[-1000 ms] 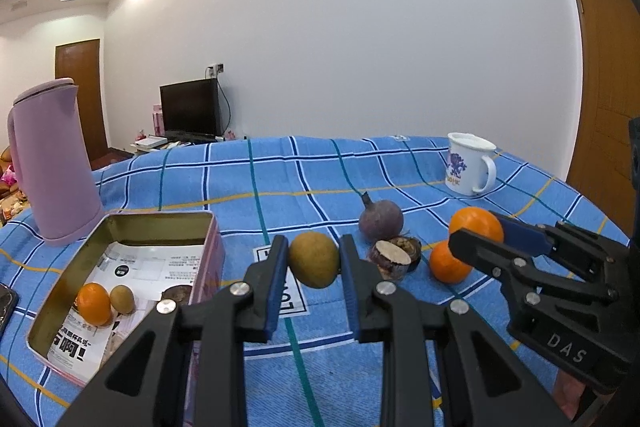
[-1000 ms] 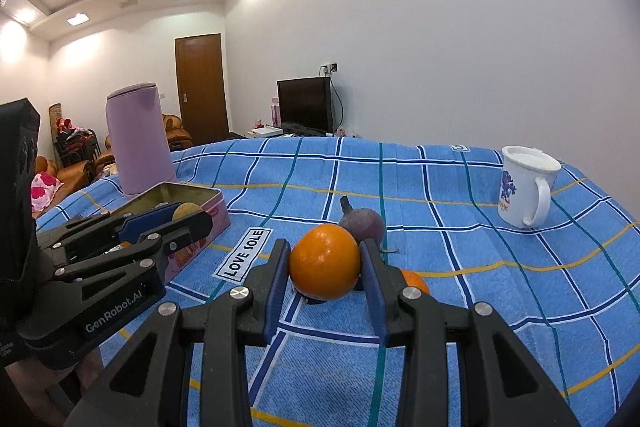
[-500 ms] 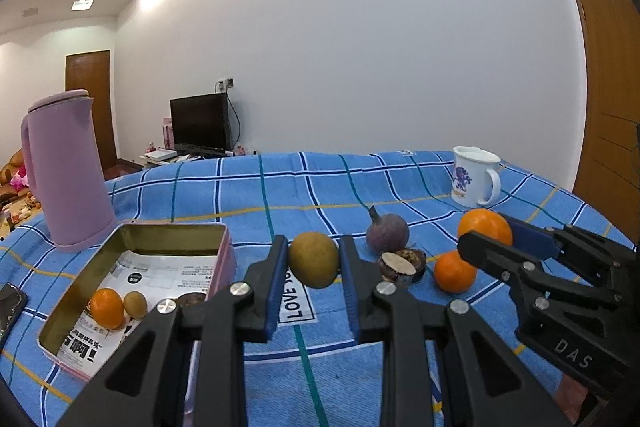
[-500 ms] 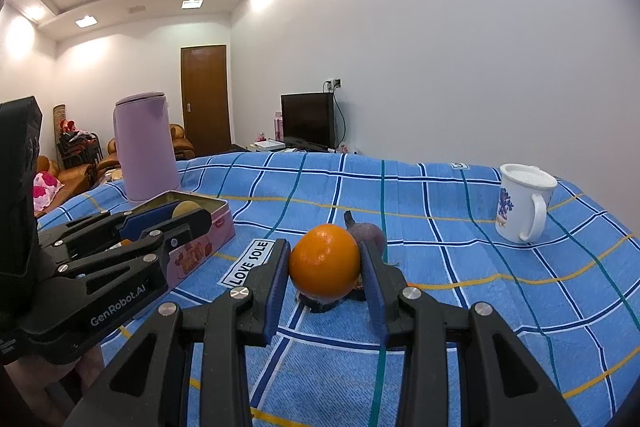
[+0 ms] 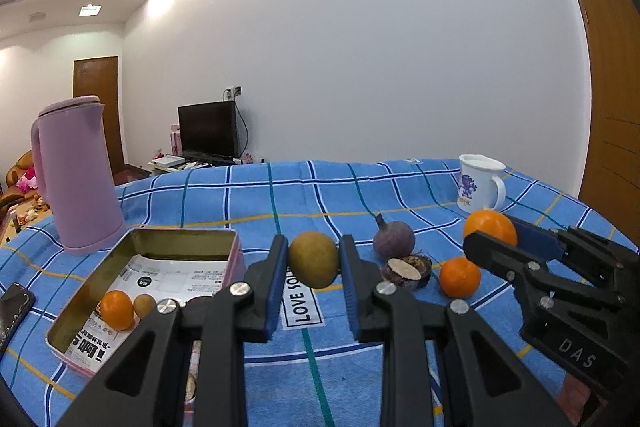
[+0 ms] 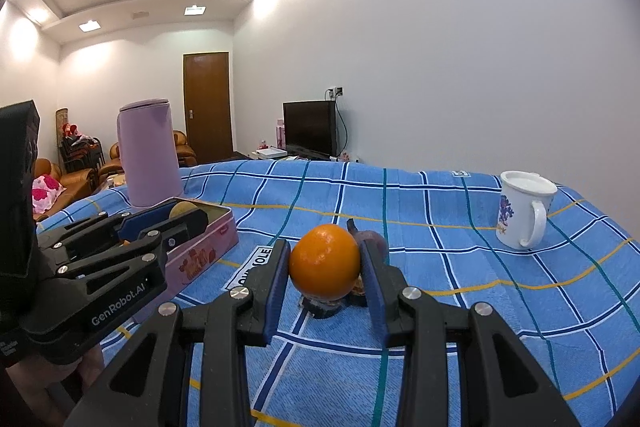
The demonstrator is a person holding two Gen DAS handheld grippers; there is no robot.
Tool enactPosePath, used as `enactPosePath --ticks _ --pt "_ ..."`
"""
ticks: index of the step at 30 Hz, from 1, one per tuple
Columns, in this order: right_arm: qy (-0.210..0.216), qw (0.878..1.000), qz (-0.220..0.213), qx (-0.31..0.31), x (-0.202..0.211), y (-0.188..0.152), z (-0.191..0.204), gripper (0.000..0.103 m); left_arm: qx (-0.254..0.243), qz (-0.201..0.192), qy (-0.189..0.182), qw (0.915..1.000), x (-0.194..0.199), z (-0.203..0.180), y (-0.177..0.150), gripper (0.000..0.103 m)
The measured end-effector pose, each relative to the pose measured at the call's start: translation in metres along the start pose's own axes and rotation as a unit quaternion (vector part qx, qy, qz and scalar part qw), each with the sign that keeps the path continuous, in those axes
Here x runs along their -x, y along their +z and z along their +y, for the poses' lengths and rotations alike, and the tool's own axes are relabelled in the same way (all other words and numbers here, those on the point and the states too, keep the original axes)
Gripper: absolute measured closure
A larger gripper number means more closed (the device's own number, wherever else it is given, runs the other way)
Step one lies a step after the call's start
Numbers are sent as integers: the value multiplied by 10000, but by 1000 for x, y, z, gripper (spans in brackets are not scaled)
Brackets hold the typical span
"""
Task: Organize fruits
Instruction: 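Lift the brown fruit and orange and carry both over the pink tin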
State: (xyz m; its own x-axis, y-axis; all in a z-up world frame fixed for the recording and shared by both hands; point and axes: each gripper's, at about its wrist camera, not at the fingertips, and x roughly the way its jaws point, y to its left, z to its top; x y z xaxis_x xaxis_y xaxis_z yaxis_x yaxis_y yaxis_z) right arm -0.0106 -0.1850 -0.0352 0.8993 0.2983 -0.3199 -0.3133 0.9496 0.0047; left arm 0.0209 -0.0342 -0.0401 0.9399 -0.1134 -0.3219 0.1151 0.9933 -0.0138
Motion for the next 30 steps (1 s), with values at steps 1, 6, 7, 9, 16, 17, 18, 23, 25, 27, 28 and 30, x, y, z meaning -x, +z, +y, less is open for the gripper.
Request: enactPosePath --ticks 1,6,7,9,16,17,18,23,25,27,28,30 --pt "10 10000 -7 0 0 0 0 66 2 10 12 10000 0 1 0 76" --pt "78 10000 1 19 -3 1 4 66 26 51 69 10000 -2 7 0 76" --pt "90 10000 8 30 -5 1 5 66 36 52 99 9999 -2 10 0 76" --pt "107 9999 22 59 -8 3 7 66 43 61 128 9999 -1 13 0 76" --pt "214 9996 69 180 -19 5 20 66 54 89 278 9996 -2 25 -1 76" --pt "226 9995 73 196 -20 5 22 66 54 93 296 9995 -2 27 -1 76" --pt "242 9994 77 213 -22 5 24 66 61 96 329 9994 -2 30 -1 76" --pt "337 9990 126 274 -32 7 33 66 93 125 462 9988 -2 42 -2 76" --pt "374 9988 138 293 -36 7 37 66 101 131 529 9985 -2 48 -2 76" --pt "414 9985 151 324 -39 8 41 66 127 148 570 9982 -1 54 -2 76" --pt "434 9984 156 342 -41 8 43 66 143 155 594 9980 -2 56 -2 76" --pt "473 9980 176 381 -44 8 47 66 179 178 648 9976 -3 62 -2 76"
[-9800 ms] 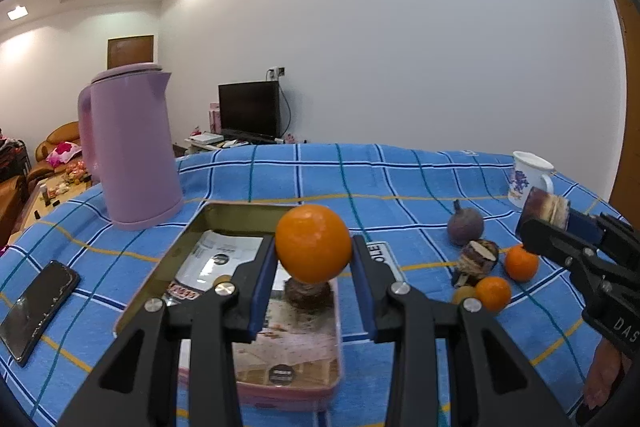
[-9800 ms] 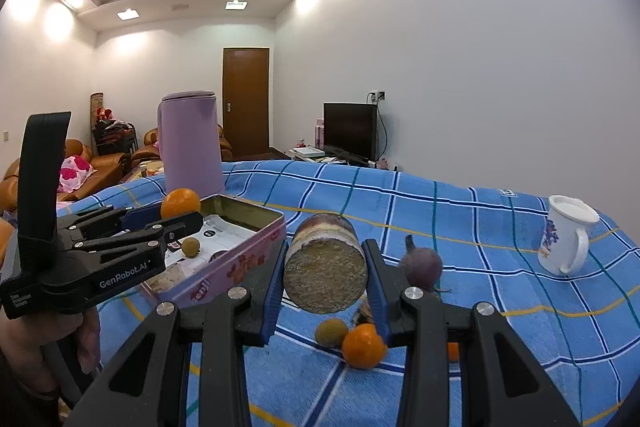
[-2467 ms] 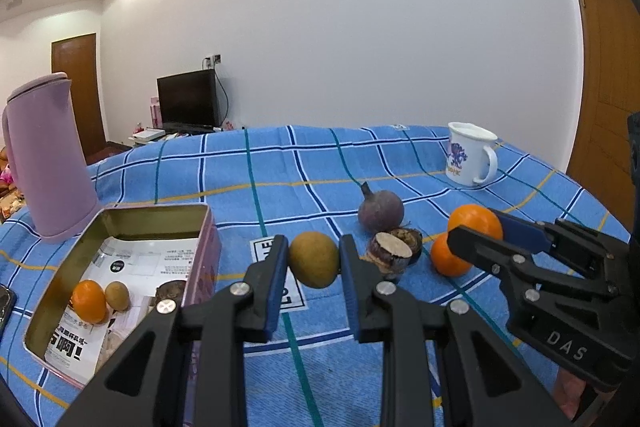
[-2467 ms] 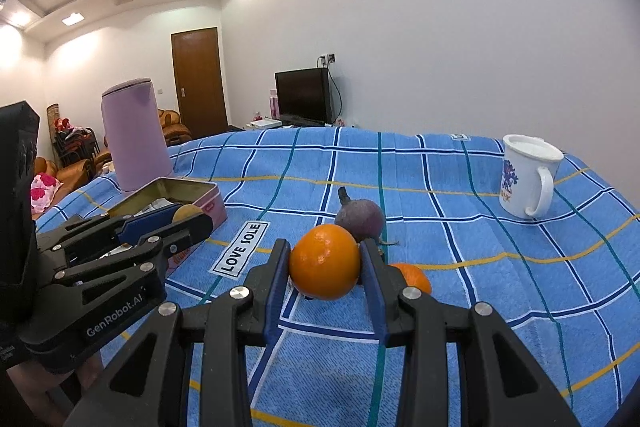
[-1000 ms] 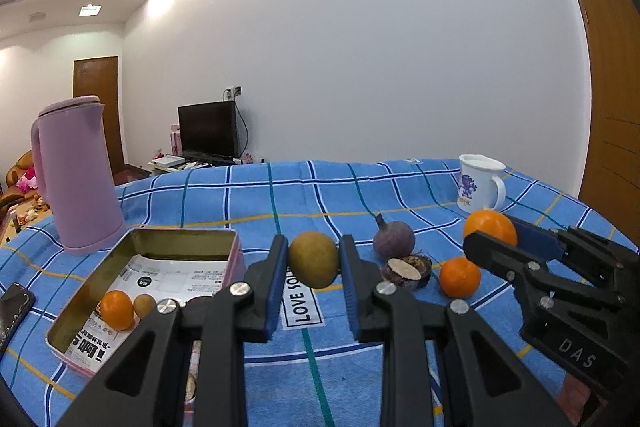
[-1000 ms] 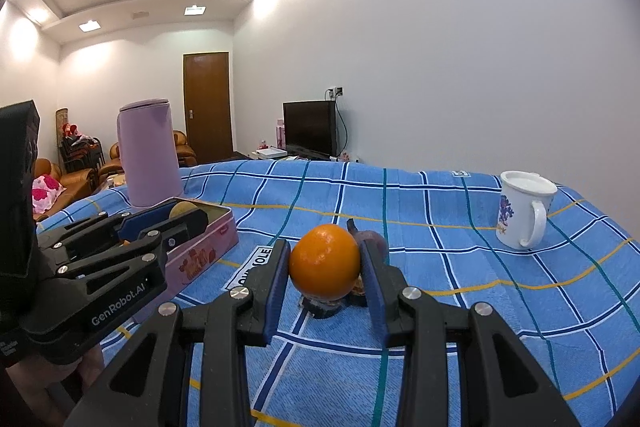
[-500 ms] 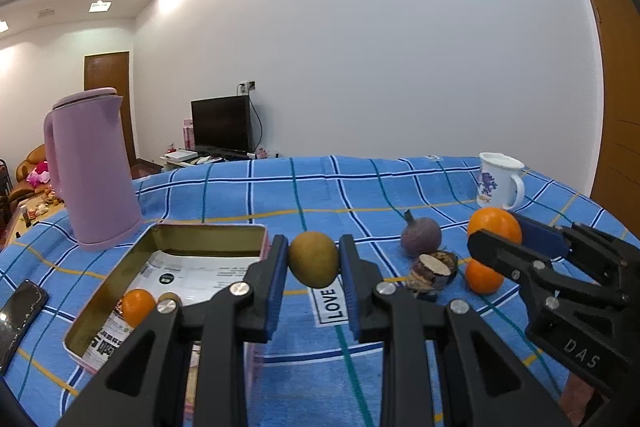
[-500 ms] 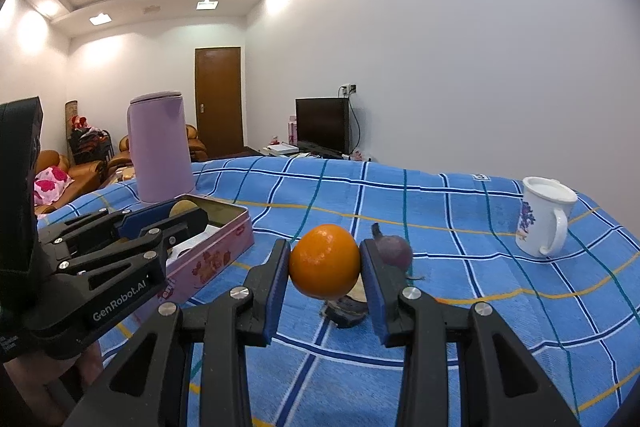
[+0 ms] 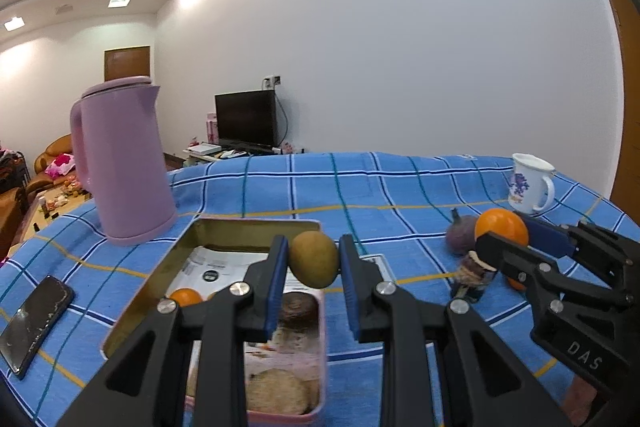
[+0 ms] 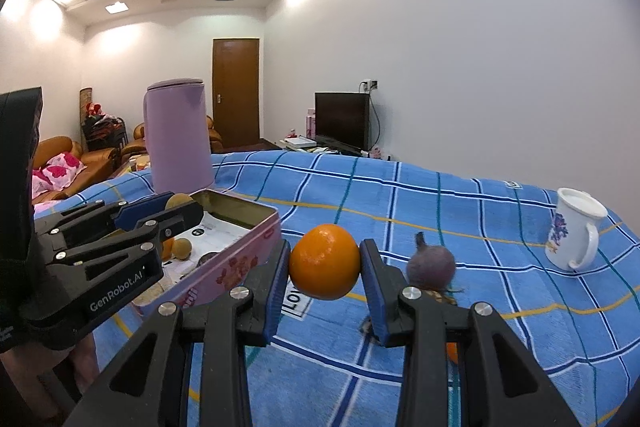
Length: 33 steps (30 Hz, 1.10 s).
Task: Organize fruits
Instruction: 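Lift the brown fruit and orange and carry both over the pink tin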
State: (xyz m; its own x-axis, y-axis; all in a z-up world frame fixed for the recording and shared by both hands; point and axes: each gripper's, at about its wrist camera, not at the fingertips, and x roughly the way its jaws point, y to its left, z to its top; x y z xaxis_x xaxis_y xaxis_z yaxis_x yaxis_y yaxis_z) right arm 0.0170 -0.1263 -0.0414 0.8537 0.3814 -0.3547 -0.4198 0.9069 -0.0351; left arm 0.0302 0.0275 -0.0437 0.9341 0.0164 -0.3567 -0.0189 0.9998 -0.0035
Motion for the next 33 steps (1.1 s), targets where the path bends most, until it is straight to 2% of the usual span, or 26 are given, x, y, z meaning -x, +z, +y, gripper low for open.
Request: enactPosePath --ticks 18,33 --pt "387 9988 201 241 -35 9 40 66 311 277 613 9972 -9 65 -3 76" --pt "696 9963 306 390 -56 16 71 66 360 680 892 9930 -20 88 -6 76"
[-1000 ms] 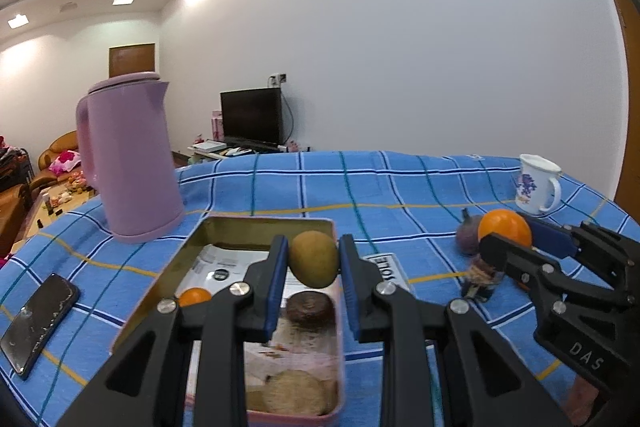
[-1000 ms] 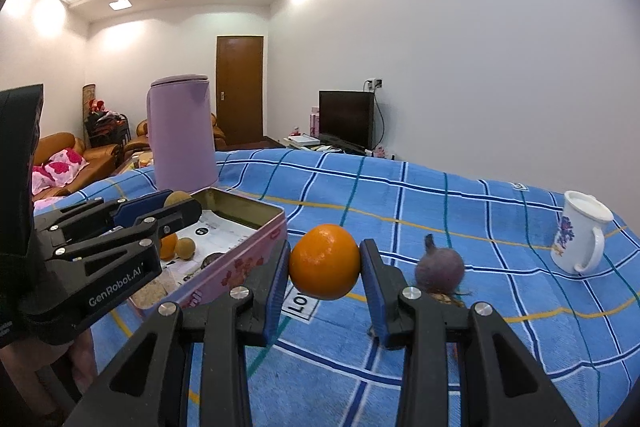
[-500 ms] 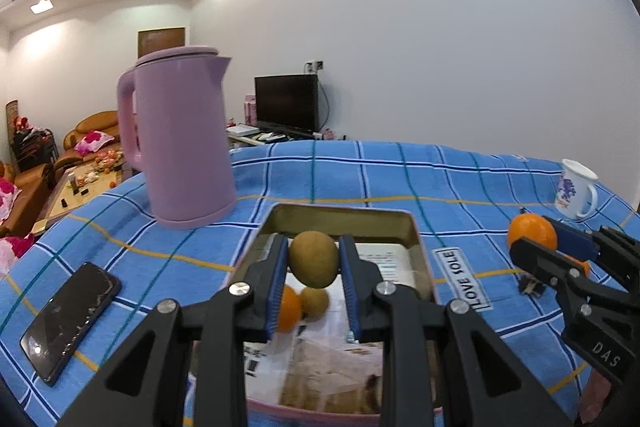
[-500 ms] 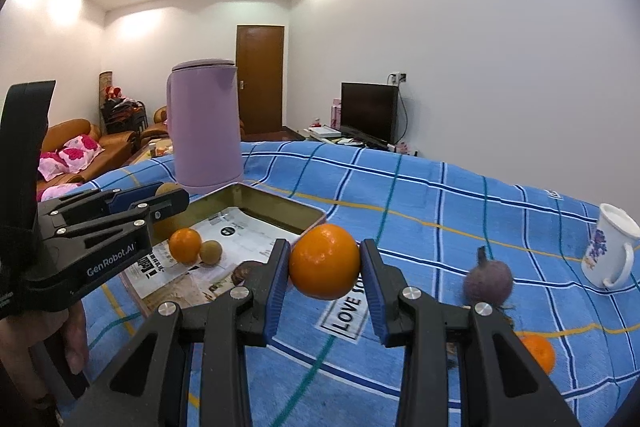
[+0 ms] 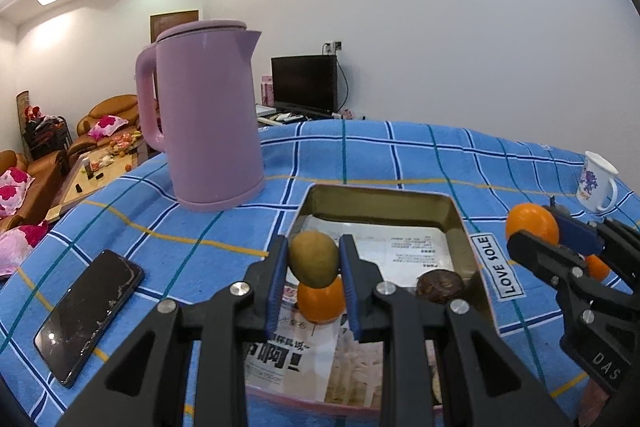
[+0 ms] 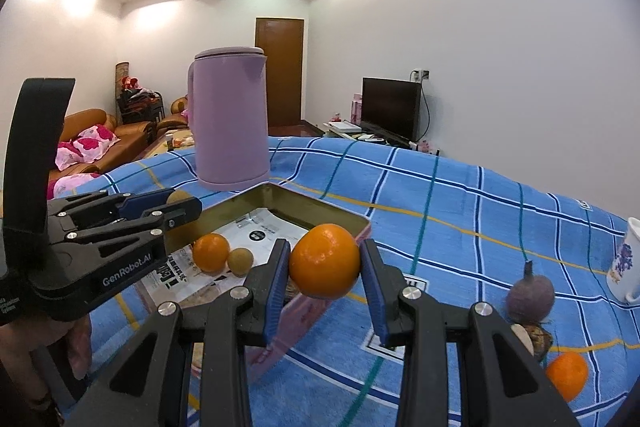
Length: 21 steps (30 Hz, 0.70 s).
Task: Organize fruits
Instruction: 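Lift the brown fruit and orange and carry both over the pink tin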
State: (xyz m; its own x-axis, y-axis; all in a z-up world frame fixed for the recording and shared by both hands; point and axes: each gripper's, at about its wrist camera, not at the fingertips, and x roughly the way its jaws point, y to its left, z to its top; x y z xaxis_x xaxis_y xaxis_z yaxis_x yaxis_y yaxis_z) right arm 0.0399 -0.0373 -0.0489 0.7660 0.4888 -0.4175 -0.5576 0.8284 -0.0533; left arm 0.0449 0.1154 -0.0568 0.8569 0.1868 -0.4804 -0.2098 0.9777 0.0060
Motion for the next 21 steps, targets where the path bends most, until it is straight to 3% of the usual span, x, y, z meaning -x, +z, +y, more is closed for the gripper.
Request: enactPosePath --ticks 21 --pt "382 9984 375 194 -30 8 25 65 30 627 -43 9980 -22 13 -3 76"
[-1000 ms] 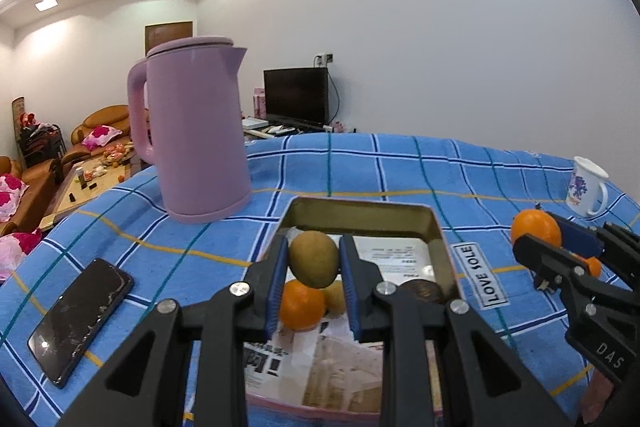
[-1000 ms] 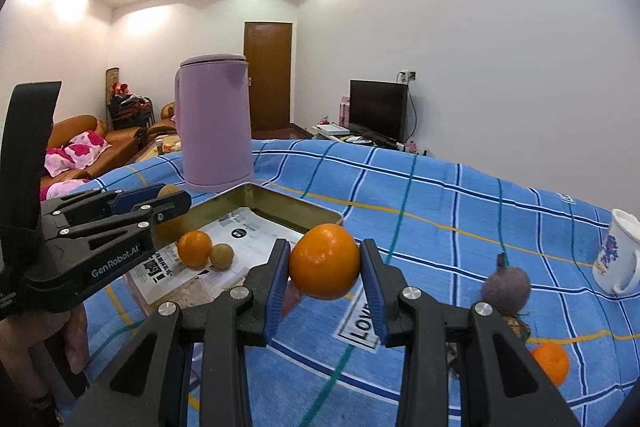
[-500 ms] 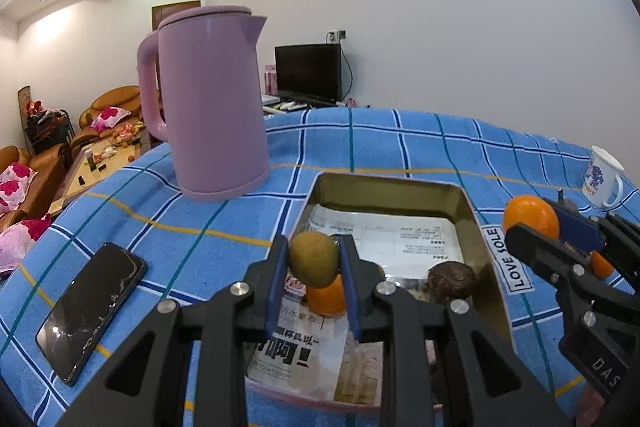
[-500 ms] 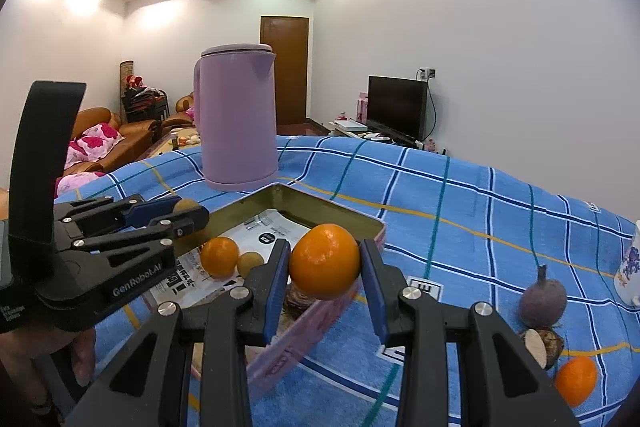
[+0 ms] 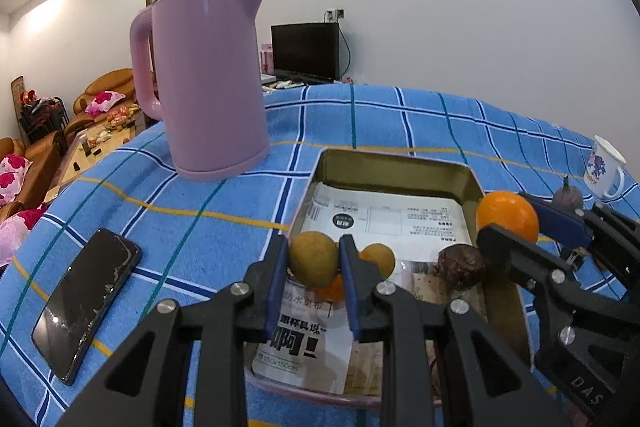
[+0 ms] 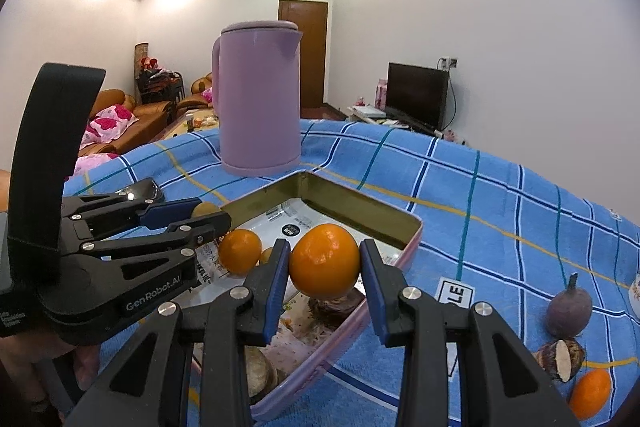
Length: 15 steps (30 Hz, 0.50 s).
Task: Organize fruits
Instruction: 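Lift the brown fruit and orange and carry both over the pink tin, then open the left gripper to drop the brown fruit while the right drops the orange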
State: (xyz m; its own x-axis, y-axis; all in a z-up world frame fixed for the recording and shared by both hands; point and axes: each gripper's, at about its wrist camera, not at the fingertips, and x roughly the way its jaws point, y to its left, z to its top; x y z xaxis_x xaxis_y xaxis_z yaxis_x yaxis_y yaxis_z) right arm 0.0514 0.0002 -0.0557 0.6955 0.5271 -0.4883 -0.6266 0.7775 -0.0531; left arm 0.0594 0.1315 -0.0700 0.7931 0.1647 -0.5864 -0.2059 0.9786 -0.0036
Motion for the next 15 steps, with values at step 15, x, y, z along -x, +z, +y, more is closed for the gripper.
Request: enactPosePath --ticks 15 --pt "217 9983 503 178 -17 -1 8 65 -160 259 -31 9995 -10 -3 -1 76"
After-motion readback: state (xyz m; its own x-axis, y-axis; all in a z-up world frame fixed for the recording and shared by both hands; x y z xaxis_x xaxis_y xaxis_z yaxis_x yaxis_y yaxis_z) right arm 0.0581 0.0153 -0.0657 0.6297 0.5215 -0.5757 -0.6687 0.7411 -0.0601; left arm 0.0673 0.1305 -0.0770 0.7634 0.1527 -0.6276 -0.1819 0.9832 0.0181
